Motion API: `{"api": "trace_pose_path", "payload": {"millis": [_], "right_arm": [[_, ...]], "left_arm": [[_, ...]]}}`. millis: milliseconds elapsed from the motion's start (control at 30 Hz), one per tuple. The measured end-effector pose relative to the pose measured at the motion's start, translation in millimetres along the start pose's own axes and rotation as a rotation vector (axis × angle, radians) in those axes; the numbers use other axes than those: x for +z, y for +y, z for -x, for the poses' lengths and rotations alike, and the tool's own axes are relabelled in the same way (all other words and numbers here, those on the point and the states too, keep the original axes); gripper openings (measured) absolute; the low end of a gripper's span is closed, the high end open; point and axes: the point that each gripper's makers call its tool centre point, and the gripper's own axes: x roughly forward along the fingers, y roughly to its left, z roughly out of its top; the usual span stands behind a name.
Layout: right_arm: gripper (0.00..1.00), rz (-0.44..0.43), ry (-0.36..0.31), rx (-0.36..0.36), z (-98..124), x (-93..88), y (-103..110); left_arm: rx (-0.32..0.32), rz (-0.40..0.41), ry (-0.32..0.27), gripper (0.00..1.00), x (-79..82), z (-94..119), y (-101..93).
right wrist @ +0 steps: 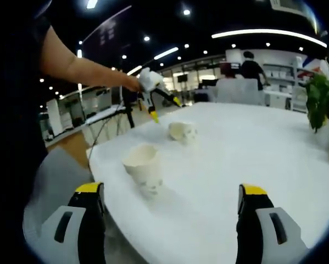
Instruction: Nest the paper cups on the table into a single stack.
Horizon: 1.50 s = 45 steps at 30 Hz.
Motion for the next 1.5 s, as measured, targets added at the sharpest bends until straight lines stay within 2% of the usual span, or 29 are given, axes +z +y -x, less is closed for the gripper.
{"api": "trace_pose_path", "payload": {"millis": [67, 100, 133, 233, 367, 467, 633, 833, 967, 1167, 1333, 1500], "right_arm": [[1.0, -0.003, 0.006, 0.001, -0.1, -2.0, 0.6], [1.0, -0.006, 0.008, 0.002, 0.0, -3.1, 1.0], [1.0, -0.009, 0.008, 0.002, -0.5, -3.8, 1.2], [1.0, -0.019, 0.01, 0.002, -0.5, -5.2, 2.8], [1.0, -0.024, 0.015, 0.004, -1.4, -7.1, 4.2], [1.0, -0.027, 0.019, 0.009, -2.3, -7.6, 5.3], [1.0, -0.025, 0.02, 0.015, -5.5, -7.0, 6.6], [1.0, -0.033, 0.015, 0.016, -8.2, -7.3, 7.1], [1.0, -0.034, 0.014, 0.015, -8.3, -7.6, 6.5], [1.0, -0.038, 0.008, 0.012, -7.6, -7.7, 7.9], [1.0, -0.04, 0.007, 0.012, -8.2, -7.9, 9.9], [1.0, -0.035, 0.003, 0.013, -9.2, -5.7, 10.4]], "left_arm": [[-0.028, 0.017, 0.017, 0.71, -9.1, -11.9, -2.2], [-0.03, 0.005, 0.04, 0.69, -20.2, -19.4, 2.4], [-0.031, -0.001, 0.042, 0.67, -21.9, -22.6, 3.2], [-0.048, 0.001, 0.042, 0.64, -20.9, -29.8, 1.6], [-0.073, -0.037, 0.048, 0.61, -21.7, -39.9, 0.5], [-0.083, -0.05, 0.081, 0.59, -33.8, -48.6, 5.3], [-0.075, -0.039, 0.097, 0.58, -38.9, -55.6, 11.4], [-0.097, -0.081, 0.112, 0.54, -35.5, -63.5, 6.2], [-0.102, -0.096, 0.139, 0.46, -36.5, -64.6, 1.5], [-0.098, -0.074, 0.13, 0.44, -32.9, -60.9, -3.3], [-0.091, -0.058, 0.129, 0.43, -35.8, -56.4, -4.8], [-0.059, 0.01, 0.1, 0.42, -32.8, -49.7, -4.1]]}}
